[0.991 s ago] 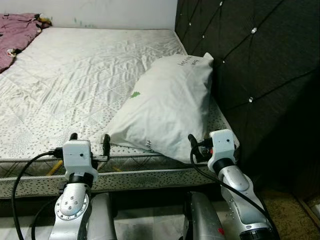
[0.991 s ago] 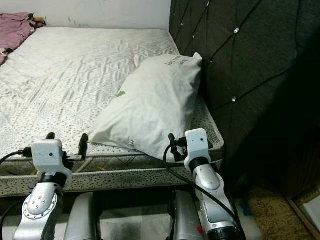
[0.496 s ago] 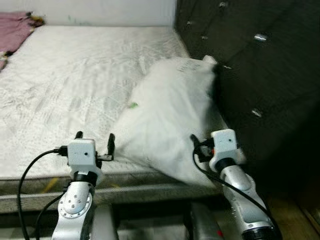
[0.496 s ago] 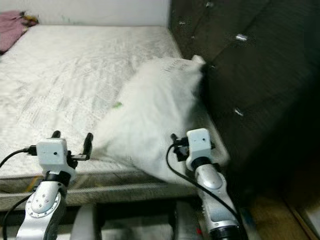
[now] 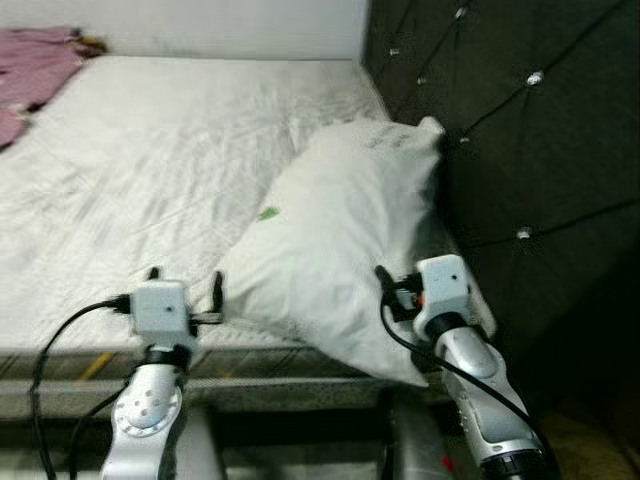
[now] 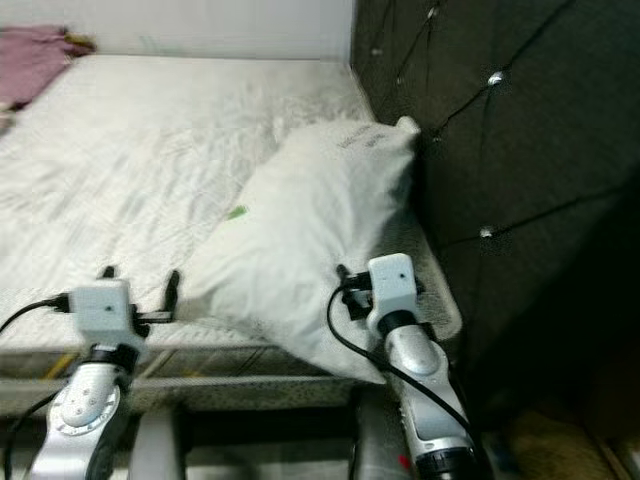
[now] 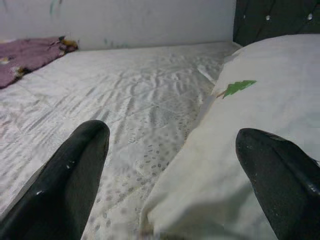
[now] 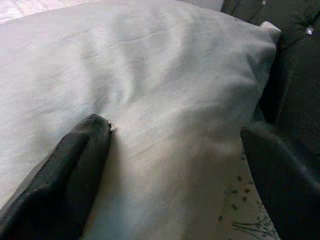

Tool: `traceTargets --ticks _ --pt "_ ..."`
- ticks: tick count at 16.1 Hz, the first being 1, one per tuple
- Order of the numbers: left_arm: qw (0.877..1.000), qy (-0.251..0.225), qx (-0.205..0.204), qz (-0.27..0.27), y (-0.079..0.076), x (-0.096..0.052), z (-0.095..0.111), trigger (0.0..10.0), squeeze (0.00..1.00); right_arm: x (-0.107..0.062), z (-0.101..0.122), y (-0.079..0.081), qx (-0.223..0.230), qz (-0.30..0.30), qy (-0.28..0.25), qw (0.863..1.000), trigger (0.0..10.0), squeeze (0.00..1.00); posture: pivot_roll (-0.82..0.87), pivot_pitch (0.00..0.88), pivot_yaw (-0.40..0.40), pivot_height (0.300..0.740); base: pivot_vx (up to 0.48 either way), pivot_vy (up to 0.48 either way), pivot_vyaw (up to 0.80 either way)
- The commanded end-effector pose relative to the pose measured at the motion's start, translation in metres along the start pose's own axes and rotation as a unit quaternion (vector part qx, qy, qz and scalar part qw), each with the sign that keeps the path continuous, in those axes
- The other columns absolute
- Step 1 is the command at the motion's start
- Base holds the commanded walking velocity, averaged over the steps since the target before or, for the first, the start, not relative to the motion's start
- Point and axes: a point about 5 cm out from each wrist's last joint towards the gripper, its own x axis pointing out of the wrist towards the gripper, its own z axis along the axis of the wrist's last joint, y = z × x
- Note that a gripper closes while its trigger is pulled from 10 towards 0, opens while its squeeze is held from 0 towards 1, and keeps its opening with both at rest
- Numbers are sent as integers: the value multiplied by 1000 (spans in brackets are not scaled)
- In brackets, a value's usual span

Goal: Clean up the room

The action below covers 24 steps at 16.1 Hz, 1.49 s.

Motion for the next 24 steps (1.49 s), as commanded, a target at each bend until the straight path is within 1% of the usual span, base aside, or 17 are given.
traceTargets --ticks 1,4,8,11,12,13,14,15,16,18,21,22,23,24 --pt "1000 0 8 2 2 2 1 10000 0 1 0 3 0 9 2 1000 10000 0 -29 29 -42 511 0 0 519" --pt "1000 1 8 3 2 2 1 10000 0 3 -4 5 0 22 23 999 10000 0 -28 26 -44 511 0 0 135" --pt "1000 6 8 3 2 1 -1 10000 0 6 -10 10 -10 49 68 996 10000 0 -27 21 -45 511 0 0 0" --pt "1000 13 8 3 2 1 -3 10000 0 8 -19 9 -16 54 129 990 10000 0 -25 19 -45 511 0 0 0" --pt "1000 14 8 4 2 1 -3 10000 0 8 -19 7 -13 47 130 990 10000 0 -24 18 -46 511 0 0 0" --pt "1000 15 8 6 2 1 -3 10000 0 8 -20 -5 -4 10 134 991 10000 0 -19 17 -47 511 0 0 0" --pt "1000 15 9 8 3 0 -3 10000 0 8 -15 -16 14 -24 122 992 10000 0 -17 18 -47 511 0 0 0" --pt "1000 16 9 10 4 0 -3 10000 0 7 -13 -23 26 -40 123 991 10000 0 -19 18 -46 511 0 0 0" --pt "1000 16 9 10 4 0 -3 10000 0 5 -12 -28 38 -52 126 990 10000 0 -20 17 -46 511 0 0 0" --pt "1000 19 10 9 4 0 -4 10000 0 -3 -10 -30 57 -61 137 987 10000 0 -22 15 -44 511 0 0 0" --pt "1000 20 10 11 5 0 -4 10000 0 -18 -1 -33 104 -63 130 984 10000 0 -27 21 -40 511 0 0 0" --pt "1000 21 10 10 6 0 -4 10000 0 -25 0 -34 106 -54 132 984 10000 0 -31 23 -40 511 0 0 0" --pt "1000 22 10 10 6 1 -5 10000 0 -36 -1 -35 107 -42 145 983 10000 0 -38 25 -38 511 0 0 0" --pt "1000 24 10 8 5 1 -5 10000 0 -43 -5 -36 107 -35 158 981 10000 0 -42 26 -37 511 0 0 0"
